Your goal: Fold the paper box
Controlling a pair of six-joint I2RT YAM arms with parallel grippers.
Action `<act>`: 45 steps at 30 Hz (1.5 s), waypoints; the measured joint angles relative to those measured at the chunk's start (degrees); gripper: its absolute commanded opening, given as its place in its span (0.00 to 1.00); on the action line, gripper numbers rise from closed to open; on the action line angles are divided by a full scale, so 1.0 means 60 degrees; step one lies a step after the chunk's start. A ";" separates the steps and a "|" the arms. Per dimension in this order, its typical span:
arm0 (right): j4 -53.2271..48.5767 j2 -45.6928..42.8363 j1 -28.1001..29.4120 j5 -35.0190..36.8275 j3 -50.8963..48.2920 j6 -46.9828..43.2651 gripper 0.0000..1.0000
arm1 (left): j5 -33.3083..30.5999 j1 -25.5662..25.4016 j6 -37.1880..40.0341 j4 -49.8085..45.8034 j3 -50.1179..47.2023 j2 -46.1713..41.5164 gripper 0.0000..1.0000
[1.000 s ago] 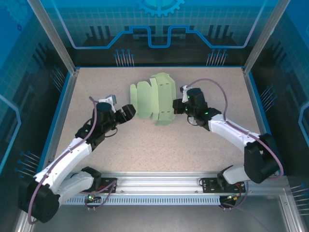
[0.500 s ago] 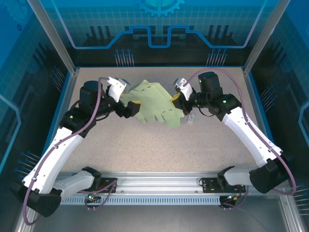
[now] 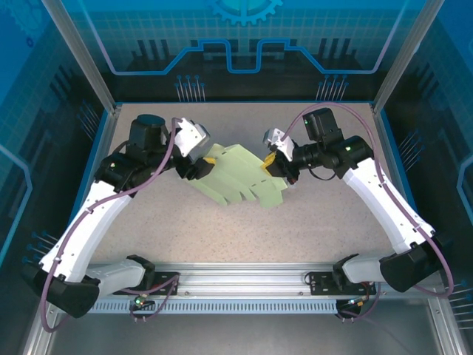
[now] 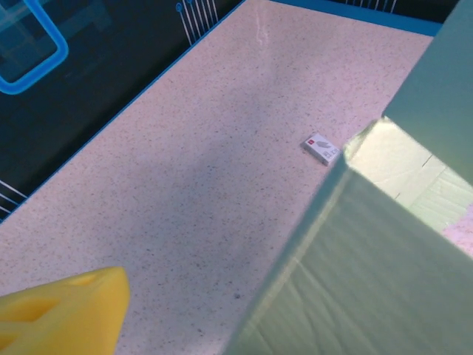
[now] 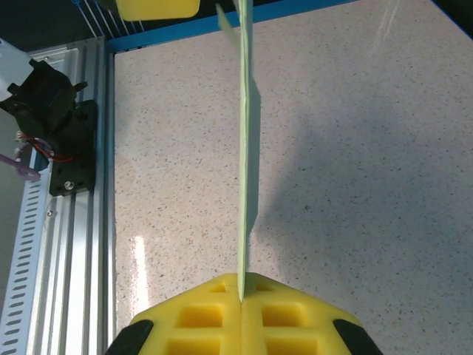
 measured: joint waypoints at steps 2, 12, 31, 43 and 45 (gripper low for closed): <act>-0.0113 0.0000 -0.0004 -0.0087 0.0000 -0.0117 0.00 | 0.0237 0.0000 0.0153 -0.0229 0.0062 0.0011 0.65; -0.0248 -0.0109 -0.0164 -0.0353 -0.0040 -0.0324 0.00 | 0.1989 0.0018 0.0280 -0.1031 0.0444 0.0474 0.16; 0.3184 -0.2357 0.2313 0.5490 -0.2583 0.0248 0.00 | 0.3122 0.0160 -0.3333 -0.1315 0.0503 0.0543 0.00; 0.6277 -0.1807 0.4648 1.1027 -0.4357 -0.0867 0.00 | 0.3468 0.0863 -0.5074 -0.1304 0.0503 0.1501 0.00; 0.6404 -0.1647 0.4674 1.1278 -0.4368 -0.0860 0.00 | 0.3468 0.0911 -0.5231 -0.1260 0.0503 0.1639 0.00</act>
